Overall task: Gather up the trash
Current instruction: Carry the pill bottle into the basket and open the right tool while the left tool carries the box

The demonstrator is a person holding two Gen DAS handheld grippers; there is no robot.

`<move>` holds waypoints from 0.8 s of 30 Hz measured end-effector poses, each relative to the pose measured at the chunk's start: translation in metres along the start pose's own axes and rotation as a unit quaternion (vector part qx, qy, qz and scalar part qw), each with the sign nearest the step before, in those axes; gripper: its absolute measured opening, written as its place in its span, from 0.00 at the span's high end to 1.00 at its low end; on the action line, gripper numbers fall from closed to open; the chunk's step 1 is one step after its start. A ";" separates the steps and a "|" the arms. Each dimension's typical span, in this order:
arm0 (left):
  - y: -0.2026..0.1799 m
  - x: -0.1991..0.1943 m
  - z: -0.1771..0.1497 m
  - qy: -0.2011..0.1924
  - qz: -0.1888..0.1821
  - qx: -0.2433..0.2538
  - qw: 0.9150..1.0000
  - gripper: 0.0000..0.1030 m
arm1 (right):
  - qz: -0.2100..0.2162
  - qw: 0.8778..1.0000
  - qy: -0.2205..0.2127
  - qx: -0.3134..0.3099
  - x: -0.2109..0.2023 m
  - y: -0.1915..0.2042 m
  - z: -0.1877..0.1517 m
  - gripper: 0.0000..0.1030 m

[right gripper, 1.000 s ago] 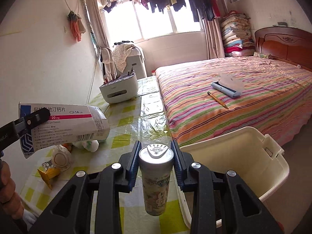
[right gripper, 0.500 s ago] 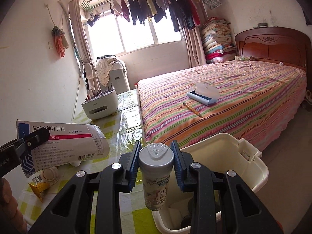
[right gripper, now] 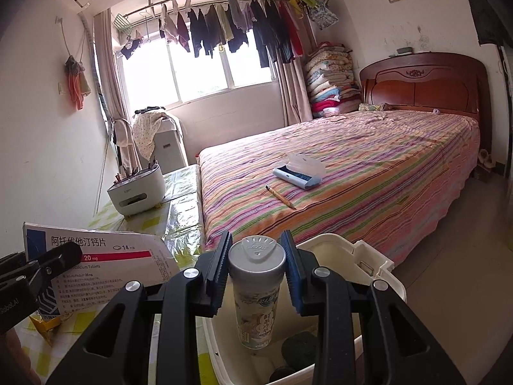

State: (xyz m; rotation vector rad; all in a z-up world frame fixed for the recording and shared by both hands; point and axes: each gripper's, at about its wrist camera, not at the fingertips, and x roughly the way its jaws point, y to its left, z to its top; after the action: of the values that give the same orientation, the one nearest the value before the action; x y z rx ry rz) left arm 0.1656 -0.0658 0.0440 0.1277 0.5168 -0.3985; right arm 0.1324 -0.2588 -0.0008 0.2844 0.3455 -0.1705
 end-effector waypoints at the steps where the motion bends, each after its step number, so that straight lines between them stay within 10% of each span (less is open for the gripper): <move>1: -0.002 0.001 0.000 0.000 0.000 0.002 1.000 0.63 | -0.002 1.000 0.001 0.000 0.001 -0.001 0.000 0.70; 17: -0.019 0.013 -0.003 0.012 -0.020 0.007 1.000 0.63 | -0.002 0.999 0.019 0.044 0.010 -0.022 0.000 0.69; 20: -0.020 0.014 -0.002 0.012 -0.024 0.007 1.000 0.63 | -0.004 0.998 0.021 0.053 0.011 -0.024 0.000 0.45; 24: -0.024 0.015 -0.003 0.013 -0.026 0.008 1.000 0.63 | -0.008 0.998 0.008 0.067 0.006 -0.031 0.001 0.42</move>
State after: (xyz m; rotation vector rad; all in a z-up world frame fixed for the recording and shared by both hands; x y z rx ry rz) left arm 0.1662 -0.0922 0.0337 0.1352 0.5437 -0.4529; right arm 0.1319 -0.2886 -0.0099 0.4150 0.3520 -0.2083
